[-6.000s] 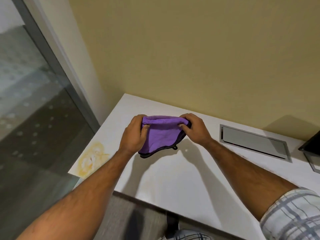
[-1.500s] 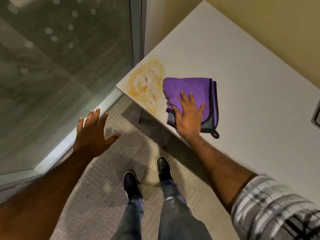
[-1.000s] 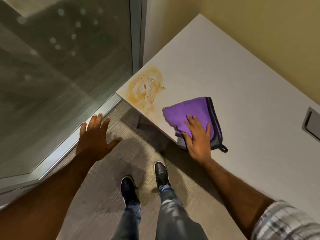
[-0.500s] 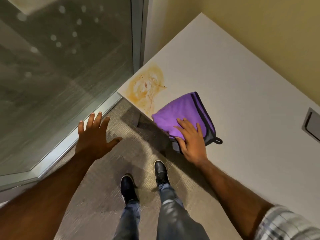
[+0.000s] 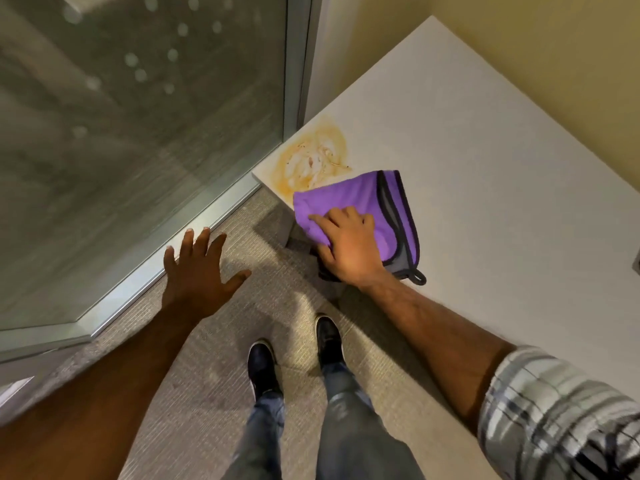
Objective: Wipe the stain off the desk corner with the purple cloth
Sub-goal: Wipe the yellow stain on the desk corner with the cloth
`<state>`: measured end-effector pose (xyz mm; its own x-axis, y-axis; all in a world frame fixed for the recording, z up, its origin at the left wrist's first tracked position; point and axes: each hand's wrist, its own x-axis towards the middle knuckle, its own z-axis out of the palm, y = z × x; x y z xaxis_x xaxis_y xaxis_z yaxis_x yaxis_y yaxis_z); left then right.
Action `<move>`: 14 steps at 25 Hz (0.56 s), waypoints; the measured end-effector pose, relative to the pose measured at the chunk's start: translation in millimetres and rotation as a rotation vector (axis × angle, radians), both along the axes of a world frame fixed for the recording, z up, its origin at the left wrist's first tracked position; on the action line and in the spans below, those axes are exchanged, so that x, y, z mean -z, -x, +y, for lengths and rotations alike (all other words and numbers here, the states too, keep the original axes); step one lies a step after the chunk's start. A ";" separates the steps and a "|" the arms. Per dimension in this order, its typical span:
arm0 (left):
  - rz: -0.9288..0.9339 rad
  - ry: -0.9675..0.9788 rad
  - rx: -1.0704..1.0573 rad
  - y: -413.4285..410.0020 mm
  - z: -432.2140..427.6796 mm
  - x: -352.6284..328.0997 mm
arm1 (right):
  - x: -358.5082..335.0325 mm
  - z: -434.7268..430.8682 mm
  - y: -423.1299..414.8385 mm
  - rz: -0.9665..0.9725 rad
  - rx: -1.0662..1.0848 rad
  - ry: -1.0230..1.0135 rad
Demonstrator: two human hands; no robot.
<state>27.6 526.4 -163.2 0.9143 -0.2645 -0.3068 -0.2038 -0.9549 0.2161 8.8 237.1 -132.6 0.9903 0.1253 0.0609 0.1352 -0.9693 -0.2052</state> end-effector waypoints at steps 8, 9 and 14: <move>0.037 0.026 -0.020 -1.5 -0.7 8.4 | -1.5 -32.4 4.9 0.056 0.335 -0.031; 0.037 0.028 -0.024 -1.7 -0.3 8.7 | -1.9 -26.8 -7.6 0.061 0.378 -0.062; 0.027 0.039 -0.034 2.2 4.1 14.4 | -0.8 -6.4 -36.2 0.034 0.251 -0.081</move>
<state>25.4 530.4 -177.6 0.9144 -0.2458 -0.3216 -0.1651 -0.9519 0.2582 45.0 230.6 -131.8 0.9913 -0.1288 0.0265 -0.1161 -0.9519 -0.2837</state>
